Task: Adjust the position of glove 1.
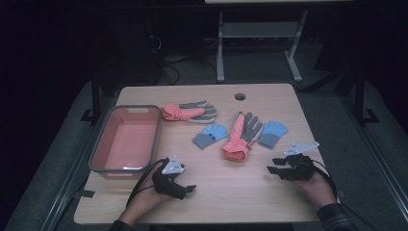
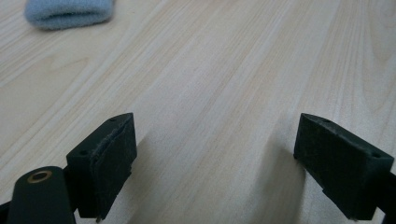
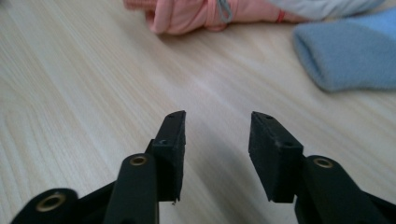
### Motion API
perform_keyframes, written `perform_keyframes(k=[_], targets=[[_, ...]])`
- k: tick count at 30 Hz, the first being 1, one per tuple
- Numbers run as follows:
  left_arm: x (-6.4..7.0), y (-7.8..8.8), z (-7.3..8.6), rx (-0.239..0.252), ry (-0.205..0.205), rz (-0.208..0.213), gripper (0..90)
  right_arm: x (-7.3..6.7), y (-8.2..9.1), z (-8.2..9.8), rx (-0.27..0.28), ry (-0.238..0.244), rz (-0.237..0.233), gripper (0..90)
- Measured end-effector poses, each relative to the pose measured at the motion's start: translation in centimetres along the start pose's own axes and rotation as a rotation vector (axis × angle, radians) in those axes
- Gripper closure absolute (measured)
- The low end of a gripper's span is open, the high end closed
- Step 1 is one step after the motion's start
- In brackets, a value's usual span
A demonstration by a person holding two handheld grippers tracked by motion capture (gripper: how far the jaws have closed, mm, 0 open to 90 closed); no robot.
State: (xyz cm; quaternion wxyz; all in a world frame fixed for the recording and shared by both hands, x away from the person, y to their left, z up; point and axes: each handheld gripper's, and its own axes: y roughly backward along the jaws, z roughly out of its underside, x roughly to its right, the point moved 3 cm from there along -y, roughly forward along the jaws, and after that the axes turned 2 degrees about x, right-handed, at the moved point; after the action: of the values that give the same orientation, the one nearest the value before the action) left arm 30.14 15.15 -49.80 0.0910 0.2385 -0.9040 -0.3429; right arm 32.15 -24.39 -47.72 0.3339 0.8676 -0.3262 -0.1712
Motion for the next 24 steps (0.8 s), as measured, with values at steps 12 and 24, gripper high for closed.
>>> perform_keyframes(k=[12, 24], targets=[[0.0, 0.1, 0.0, -0.006, -0.001, 0.008, 12.5, 3.1, -0.8, -2.7, 0.052, -0.008, 0.036, 69.1], [0.1, 0.0, -0.1, -0.003, 0.002, 0.006, 12.6, 7.1, -2.6, -4.9, 0.047, -0.068, 0.097, 68.5]])
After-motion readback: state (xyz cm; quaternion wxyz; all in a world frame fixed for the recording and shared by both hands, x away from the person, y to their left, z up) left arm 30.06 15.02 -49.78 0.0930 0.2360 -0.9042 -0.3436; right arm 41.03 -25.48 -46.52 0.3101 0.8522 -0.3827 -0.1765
